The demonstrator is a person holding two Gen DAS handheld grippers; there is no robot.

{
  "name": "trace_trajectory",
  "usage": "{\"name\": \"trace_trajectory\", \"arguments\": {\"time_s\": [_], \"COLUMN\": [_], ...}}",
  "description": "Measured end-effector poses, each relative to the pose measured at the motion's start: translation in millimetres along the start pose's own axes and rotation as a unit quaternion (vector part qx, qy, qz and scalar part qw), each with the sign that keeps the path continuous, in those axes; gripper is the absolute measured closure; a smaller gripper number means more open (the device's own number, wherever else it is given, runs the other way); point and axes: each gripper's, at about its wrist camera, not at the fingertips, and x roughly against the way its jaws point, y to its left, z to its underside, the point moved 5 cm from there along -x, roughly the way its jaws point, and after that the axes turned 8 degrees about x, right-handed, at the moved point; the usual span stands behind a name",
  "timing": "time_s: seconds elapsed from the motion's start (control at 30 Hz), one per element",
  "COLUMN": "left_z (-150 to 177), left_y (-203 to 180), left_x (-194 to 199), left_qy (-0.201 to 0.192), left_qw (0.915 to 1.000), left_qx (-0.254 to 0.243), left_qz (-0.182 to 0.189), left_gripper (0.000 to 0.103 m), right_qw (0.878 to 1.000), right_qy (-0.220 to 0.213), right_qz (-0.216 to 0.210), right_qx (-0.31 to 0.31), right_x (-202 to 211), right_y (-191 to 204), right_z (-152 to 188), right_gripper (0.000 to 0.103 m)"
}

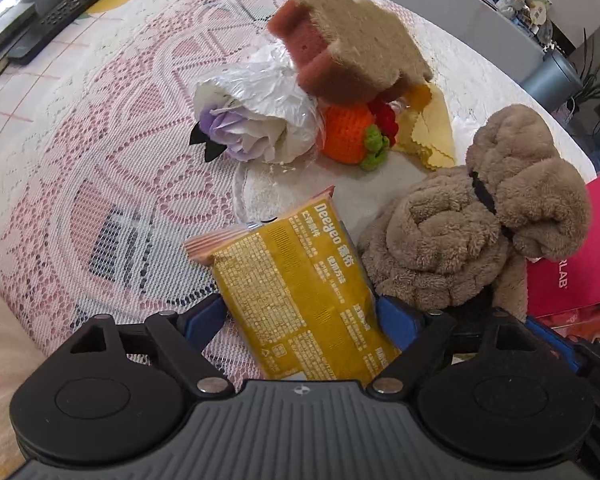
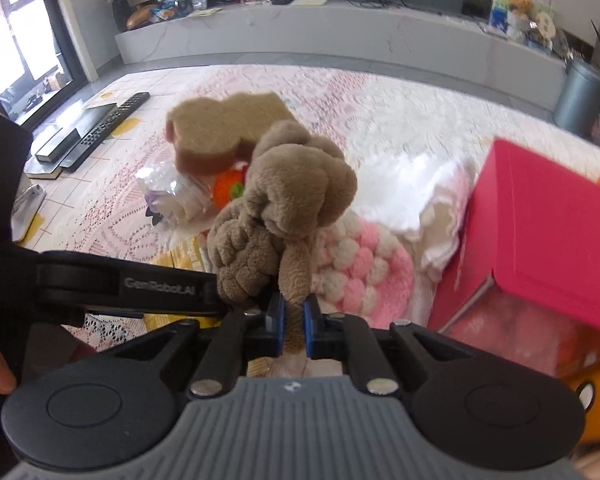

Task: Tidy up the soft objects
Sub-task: 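Grasp the yellow snack bag with the left tool while the right tool grasps the brown teddy bear, then carry the snack bag and teddy bear over the orange box with both tools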

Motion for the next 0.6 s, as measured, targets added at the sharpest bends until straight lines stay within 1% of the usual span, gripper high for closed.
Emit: {"name": "trace_trajectory", "arguments": {"time_s": [0.07,0.13,0.17,0.2,0.33,0.4,0.5,0.6], "left_z": [0.8,2.9,3.4,3.5,4.2,5.1,6.7,11.7], "left_y": [-3.5,-5.9,-4.8,-2.4,5.6,8.3,10.6,8.2], "left_x": [-1.5,-1.3,-0.1,1.4,10.9,18.1,32.0,51.5], "left_qy": [-0.006,-0.012,-0.013,-0.013,-0.012,-0.017,-0.026,-0.045], "left_qw": [0.9999,0.9995,0.9995,0.9996,0.9997,0.9996,0.9993,0.9983], "left_qx": [-0.012,-0.028,-0.027,-0.024,-0.014,-0.018,-0.020,-0.032], "left_qz": [-0.009,-0.006,-0.003,0.001,0.016,0.013,0.017,0.016], "left_gripper": [0.002,0.009,0.013,0.020,0.033,0.038,0.039,0.039], "right_qw": [1.000,1.000,1.000,1.000,1.000,0.999,0.999,0.999], "right_qy": [-0.002,-0.002,-0.003,-0.005,-0.026,-0.034,-0.046,-0.054], "right_qz": [0.003,0.002,0.001,-0.001,-0.002,-0.004,-0.006,-0.005], "right_qx": [0.002,0.001,0.001,0.000,-0.004,-0.007,-0.008,-0.007], "right_x": [-0.6,-0.9,-0.4,1.3,18.1,27.9,44.6,62.5], "right_y": [0.9,1.4,1.7,1.4,-0.3,-0.5,-0.7,-0.9], "right_z": [-0.8,-1.4,-1.7,-2.0,-4.5,-6.0,-6.3,-3.1], "right_gripper": [0.096,0.096,0.096,0.096,0.096,0.097,0.097,0.097]}}
